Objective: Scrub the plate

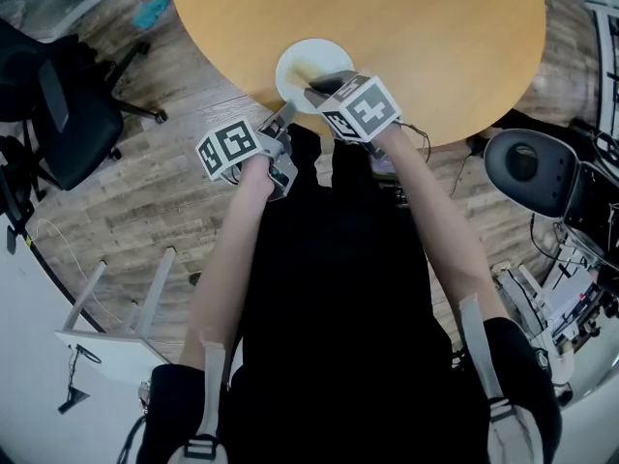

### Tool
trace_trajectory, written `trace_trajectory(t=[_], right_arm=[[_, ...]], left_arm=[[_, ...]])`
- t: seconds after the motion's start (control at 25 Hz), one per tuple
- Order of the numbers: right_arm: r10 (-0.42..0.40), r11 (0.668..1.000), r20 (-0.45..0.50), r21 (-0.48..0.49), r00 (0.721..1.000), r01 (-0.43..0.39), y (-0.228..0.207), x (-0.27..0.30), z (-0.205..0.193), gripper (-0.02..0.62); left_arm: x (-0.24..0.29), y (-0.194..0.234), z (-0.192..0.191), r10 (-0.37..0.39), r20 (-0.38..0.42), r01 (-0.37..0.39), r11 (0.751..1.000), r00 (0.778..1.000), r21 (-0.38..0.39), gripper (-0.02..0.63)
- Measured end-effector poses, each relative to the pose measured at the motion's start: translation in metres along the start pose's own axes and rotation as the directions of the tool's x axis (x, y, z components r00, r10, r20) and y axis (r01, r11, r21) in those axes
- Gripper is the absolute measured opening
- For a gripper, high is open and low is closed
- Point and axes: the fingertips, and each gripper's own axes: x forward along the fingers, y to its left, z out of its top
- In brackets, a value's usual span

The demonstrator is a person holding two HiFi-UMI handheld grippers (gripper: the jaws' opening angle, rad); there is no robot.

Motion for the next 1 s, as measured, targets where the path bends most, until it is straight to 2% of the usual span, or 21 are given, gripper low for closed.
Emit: trace_trajectory(t=[0.12, 0.32, 0.76, 1.0], right_arm=[[0.035, 0.999, -0.032, -0.009, 0.999, -0.035, 0.017, -0.001, -0.019, 0.034], [0.071, 0.997, -0.012, 0.02, 0.997, -0.071, 0.022, -0.004, -0.028, 0.034], [-0.067, 0.988, 0.032, 0.14, 0.997, 0.062, -0.041, -0.036, -0.032, 0.034], [-0.101, 0.984, 0.027, 0.153, 0.995, 0.096, -0.036, -0.035, -0.034, 0.034]], left_arm=[[0.001, 0.001, 0.0, 0.004, 0.0, -0.004, 1.0, 1.0, 0.001, 0.021], [0.002, 0.004, 0.002, 0.007, -0.001, -0.007, 1.0, 1.0, -0.001, 0.021], [0.003, 0.0, 0.002, 0.002, -0.012, -0.002, 1.0, 1.0, 0.025, 0.021], [0.0, -0.001, -0.006, -0.002, -0.016, 0.003, 1.0, 1.0, 0.028, 0.021]])
